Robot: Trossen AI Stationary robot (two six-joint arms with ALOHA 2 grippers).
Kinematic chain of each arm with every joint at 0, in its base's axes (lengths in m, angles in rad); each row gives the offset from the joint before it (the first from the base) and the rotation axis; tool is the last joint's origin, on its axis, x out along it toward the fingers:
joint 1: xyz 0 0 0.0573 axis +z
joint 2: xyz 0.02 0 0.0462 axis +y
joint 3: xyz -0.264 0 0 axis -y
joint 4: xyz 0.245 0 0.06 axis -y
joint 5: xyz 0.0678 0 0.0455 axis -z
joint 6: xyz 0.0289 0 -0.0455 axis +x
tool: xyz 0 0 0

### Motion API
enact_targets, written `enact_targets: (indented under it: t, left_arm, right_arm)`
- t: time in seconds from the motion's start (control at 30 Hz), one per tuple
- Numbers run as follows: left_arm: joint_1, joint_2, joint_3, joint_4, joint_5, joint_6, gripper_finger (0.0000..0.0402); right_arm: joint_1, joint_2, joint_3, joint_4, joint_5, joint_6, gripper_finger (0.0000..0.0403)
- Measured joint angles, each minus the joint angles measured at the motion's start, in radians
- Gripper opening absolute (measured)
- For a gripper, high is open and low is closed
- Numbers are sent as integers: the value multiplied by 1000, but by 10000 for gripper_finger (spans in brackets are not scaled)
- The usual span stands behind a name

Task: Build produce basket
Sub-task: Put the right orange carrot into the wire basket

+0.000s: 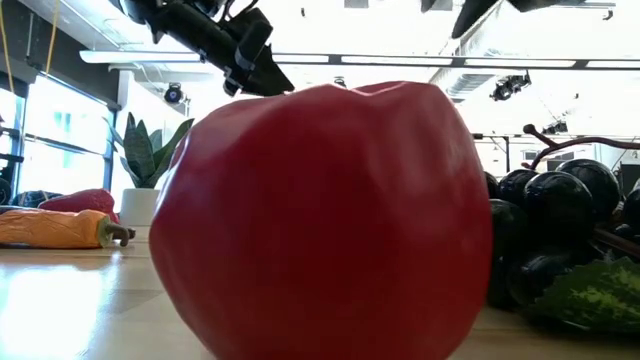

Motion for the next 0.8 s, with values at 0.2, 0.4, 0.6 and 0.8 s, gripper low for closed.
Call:
enact_targets:
  t: [0.2,0.4,0.6,0.8]
  left_arm:
    - [0,-70,0,-26,0,0,191]
    - [0,-121,0,-30,0,2,191]
    - [0,-126,0,-36,-4,35,193]
    - [0,-126,0,-46,-23,87,191]
  right_arm:
    - [43,0,0,-31,-39,109,166]
    - [86,11,1,-95,-79,236,197]
    - [111,79,1,-106,-181,294,236]
    - [116,148,1,-139,-300,282,240]
